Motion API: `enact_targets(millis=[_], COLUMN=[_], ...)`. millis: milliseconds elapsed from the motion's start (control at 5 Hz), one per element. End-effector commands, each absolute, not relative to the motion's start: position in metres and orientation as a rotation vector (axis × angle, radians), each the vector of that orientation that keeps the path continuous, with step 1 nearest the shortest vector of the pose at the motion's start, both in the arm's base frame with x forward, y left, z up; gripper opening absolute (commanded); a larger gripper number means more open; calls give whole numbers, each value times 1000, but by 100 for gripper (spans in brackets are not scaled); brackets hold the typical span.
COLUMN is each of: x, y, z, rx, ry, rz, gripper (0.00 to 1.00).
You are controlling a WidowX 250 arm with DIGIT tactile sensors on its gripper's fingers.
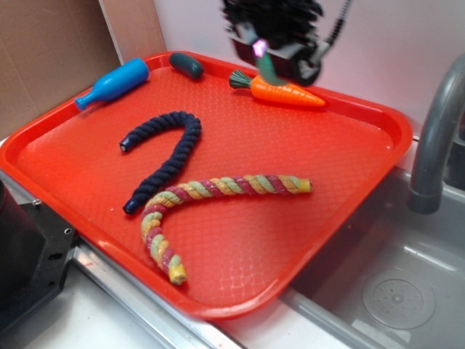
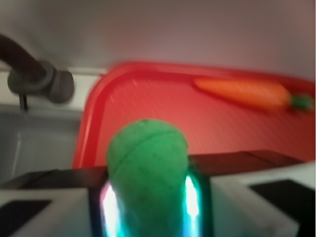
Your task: Grab the green ball.
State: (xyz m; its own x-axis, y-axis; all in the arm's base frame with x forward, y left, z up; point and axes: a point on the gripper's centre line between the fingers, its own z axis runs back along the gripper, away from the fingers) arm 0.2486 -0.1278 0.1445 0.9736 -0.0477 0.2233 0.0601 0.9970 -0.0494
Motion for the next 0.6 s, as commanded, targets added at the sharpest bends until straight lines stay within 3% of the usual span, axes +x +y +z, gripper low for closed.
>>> enact_targets(millis=[0, 400], x=[226, 205], y=[-120, -108], z=[198, 216], rx=[-26, -10], ry=[144, 201], rz=[289, 385], gripper=[0, 0])
